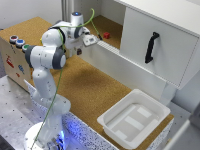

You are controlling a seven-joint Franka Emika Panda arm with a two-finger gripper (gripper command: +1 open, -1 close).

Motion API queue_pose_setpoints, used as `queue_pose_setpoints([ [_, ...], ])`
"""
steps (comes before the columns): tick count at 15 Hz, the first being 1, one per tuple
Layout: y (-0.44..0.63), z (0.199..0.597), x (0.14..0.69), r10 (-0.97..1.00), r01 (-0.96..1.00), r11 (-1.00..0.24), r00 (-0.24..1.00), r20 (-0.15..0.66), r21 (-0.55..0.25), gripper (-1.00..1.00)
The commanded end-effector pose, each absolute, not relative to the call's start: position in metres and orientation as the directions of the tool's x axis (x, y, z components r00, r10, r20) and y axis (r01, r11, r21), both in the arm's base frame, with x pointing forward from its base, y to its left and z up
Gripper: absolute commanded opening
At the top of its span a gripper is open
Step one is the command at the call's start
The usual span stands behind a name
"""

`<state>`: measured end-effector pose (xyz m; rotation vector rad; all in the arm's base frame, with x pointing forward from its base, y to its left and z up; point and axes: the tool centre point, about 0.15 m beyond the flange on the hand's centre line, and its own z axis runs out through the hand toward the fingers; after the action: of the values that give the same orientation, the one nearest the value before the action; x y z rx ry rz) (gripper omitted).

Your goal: Put the purple object on top of the drawer

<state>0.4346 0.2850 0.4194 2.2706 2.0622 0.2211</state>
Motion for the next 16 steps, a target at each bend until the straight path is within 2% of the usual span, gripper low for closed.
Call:
queue_pose_setpoints([
  [1,0.354,0.473,0.412,0.999,0.991,0.036,-0.039,0.02,0.127,-1.0],
  [3,0.376,0.485,0.403,0.995,0.991,0.074,-0.08,0.053,0.111,-1.0],
  [7,0.421,0.486,0.389,0.98,0.98,0.173,-0.182,0.083,0.099,-1.0],
  [11,0.461,0.465,0.386,0.966,0.966,0.25,-0.254,0.055,0.066,-1.0],
  [16,0.488,0.444,0.395,0.963,0.962,0.266,-0.268,0.023,0.052,-1.0],
])
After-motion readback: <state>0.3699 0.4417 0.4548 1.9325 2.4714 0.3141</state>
